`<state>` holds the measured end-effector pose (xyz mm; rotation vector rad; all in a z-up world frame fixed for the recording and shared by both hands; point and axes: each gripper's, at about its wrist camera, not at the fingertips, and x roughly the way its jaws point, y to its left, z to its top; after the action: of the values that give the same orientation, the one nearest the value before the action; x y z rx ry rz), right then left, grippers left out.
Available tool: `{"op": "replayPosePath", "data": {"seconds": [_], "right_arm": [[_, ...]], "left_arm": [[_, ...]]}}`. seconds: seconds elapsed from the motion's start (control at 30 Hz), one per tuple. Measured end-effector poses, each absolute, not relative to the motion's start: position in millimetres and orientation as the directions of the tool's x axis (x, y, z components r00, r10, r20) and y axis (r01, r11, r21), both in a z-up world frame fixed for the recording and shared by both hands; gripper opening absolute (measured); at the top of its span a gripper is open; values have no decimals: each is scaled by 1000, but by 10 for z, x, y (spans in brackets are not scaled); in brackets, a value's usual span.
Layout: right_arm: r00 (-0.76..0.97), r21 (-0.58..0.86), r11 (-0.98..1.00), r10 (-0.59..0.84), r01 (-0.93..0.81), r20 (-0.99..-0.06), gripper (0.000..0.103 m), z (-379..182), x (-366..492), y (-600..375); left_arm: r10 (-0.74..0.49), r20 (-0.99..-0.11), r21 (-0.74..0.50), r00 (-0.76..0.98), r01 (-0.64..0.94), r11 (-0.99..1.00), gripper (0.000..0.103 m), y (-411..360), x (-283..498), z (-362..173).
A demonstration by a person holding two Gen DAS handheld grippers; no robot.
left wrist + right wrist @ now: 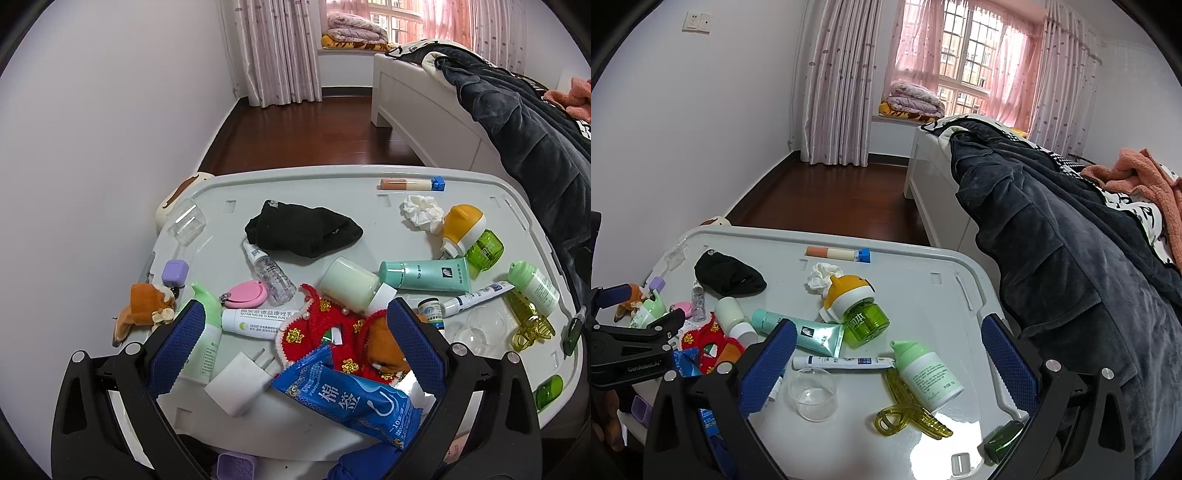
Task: Collect trash
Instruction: 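Move the left tool toward the black cloth on the table, then grasp the black cloth with the left tool while the right tool grasps the yellow-capped green bottle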
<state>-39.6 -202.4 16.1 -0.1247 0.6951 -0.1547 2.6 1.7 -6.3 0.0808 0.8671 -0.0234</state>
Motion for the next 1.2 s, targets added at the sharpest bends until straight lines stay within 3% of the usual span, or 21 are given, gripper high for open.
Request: {"op": "replayPosePath", "data": {"seconds": [0.4,0.63,0.77,1.0,1.03,1.07,1.17,1.2], "right_arm": [[769,-146,984,-171,101,-616,99,227,-435,-2073],[779,-113,988,-149,101,-609,99,313,-452,-2135],[783,-101,990,-141,100,-606,99,354,-450,-2177],[791,-94,989,-148,114,-594,99,410,-454,-2304],[793,-102,987,-158,120,-589,99,419,-459,-2325],[794,-113,985,-170,128,-584,99,427,-465,-2353],[792,-134,978,-206,157,-575,99,434,-468,-2450],[789,-134,977,-212,165,-577,99,430,-458,-2487]], "left_arm": [[23,-756,68,654,44,997,96,44,50,-108],[30,-693,86,720,41,995,96,134,372,-13],[-28,-726,36,687,79,996,96,133,855,-85],[43,-794,125,607,95,988,93,-151,1534,-450],[50,-798,128,601,87,988,90,-162,1570,-480],[23,-806,96,591,92,991,68,-171,1596,-519],[-69,-816,-35,574,71,997,21,-70,1604,-606],[-42,-813,-9,580,60,998,18,-26,1616,-606]]}}
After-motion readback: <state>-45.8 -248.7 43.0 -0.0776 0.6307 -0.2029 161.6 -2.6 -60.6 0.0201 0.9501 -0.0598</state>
